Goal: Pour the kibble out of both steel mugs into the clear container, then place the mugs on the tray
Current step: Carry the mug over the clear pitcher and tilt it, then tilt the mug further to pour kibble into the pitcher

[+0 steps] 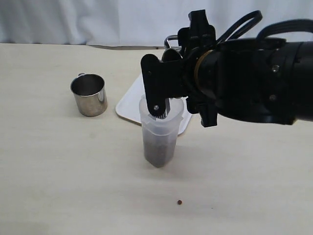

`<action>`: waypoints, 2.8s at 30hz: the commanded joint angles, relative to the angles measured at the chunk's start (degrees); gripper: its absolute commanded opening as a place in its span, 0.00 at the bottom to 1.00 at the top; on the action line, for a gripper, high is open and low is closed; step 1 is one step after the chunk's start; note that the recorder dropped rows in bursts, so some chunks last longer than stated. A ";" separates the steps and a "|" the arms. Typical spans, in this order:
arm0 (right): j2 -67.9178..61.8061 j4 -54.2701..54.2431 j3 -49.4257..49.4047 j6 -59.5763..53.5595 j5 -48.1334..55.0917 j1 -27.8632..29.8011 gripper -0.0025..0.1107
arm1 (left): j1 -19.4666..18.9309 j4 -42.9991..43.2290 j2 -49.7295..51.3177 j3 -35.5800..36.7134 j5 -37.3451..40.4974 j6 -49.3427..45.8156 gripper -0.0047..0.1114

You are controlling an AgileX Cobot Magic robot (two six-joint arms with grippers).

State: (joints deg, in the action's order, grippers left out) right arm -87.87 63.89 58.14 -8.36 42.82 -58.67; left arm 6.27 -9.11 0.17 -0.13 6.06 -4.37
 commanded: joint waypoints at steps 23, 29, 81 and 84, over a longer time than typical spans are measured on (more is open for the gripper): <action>-2.85 11.23 0.50 -2.19 1.15 -0.13 0.07 | 0.36 -0.46 -0.17 0.13 -0.73 -0.04 0.04; -2.85 12.45 0.50 -3.50 1.66 -0.13 0.07 | 0.36 -0.46 -0.17 0.13 -0.73 -0.04 0.04; -3.15 14.78 0.39 -12.06 2.92 -2.78 0.07 | 0.36 -0.46 -0.17 0.13 -0.81 -0.04 0.04; -3.15 15.01 0.39 -13.00 2.92 -2.78 0.07 | 0.36 -0.46 -0.17 0.13 -0.81 -0.04 0.04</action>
State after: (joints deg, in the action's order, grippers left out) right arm -91.05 77.45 58.14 -19.97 45.00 -61.31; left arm 6.27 -9.11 0.17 -0.13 6.03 -4.37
